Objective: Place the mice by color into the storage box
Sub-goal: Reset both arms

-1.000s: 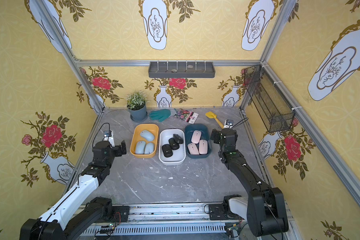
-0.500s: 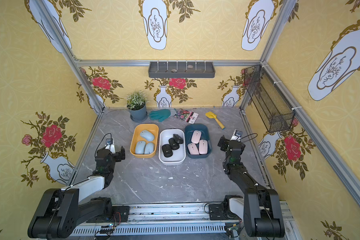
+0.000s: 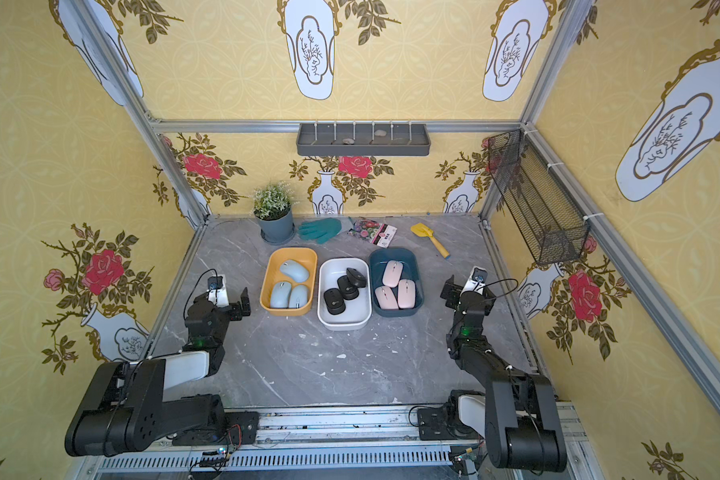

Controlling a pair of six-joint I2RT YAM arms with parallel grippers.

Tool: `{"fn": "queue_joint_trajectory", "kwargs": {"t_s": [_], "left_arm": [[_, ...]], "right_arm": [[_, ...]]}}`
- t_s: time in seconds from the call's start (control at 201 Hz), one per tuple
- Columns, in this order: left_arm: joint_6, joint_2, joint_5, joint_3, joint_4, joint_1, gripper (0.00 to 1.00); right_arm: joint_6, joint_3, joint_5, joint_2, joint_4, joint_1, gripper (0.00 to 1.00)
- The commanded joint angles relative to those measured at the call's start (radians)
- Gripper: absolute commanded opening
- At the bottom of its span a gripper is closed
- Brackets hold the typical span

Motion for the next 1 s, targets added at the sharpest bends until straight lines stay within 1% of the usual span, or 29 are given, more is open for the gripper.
{"fn": "queue_joint_trajectory", "kwargs": {"t_s": [0.0,0.085,0.139,0.209,0.294,0.348,0.373,0.413,0.473,0.543,0.607,0.697,0.921,0.996], "left_arm": [[-0.01,-0.002,-0.023,-0.01,0.045,0.0,1.0],[-0.01,-0.002,-0.025,-0.011,0.048,-0.001,1.0],[-0.011,-0.001,-0.026,-0.008,0.047,0.001,1.0],[-0.011,-0.001,-0.025,-0.011,0.047,0.0,1.0],[-0.011,-0.001,-0.025,-0.01,0.047,0.0,1.0],[-0.01,-0.001,-0.025,-0.01,0.048,0.001,1.0],[-0.01,-0.002,-0.026,-0.01,0.048,0.0,1.0],[-0.01,-0.001,-0.025,-0.01,0.049,-0.001,1.0],[-0.01,-0.003,-0.025,-0.011,0.048,0.0,1.0],[-0.009,-0.003,-0.025,-0.011,0.05,-0.001,1.0],[-0.009,-0.002,-0.025,-0.012,0.049,-0.001,1.0],[-0.009,-0.003,-0.025,-0.011,0.049,0.001,1.0],[-0.009,-0.002,-0.025,-0.011,0.05,0.001,1.0],[-0.01,-0.001,-0.025,-0.011,0.049,0.0,1.0]], "right_arm": [[0.01,-0.011,0.012,-0.031,-0.023,-0.002,0.98],[0.028,-0.044,-0.011,-0.022,0.001,-0.007,0.98],[0.032,-0.078,-0.004,0.024,0.085,-0.007,0.98],[0.032,-0.101,-0.028,0.136,0.204,-0.013,0.98],[-0.006,-0.087,-0.065,0.301,0.347,-0.015,0.97],[0.043,-0.079,-0.137,0.246,0.231,-0.06,0.98],[0.047,-0.074,-0.171,0.26,0.239,-0.082,0.97],[0.028,-0.083,-0.164,0.293,0.316,-0.078,0.97],[0.045,-0.074,-0.166,0.253,0.23,-0.078,0.98],[0.028,-0.089,-0.159,0.282,0.313,-0.076,0.98],[0.042,-0.08,-0.16,0.255,0.248,-0.075,0.98],[0.036,-0.086,-0.16,0.272,0.294,-0.075,0.98],[0.038,-0.084,-0.16,0.272,0.28,-0.075,0.98],[0.027,-0.076,-0.194,0.278,0.274,-0.075,0.97]]}}
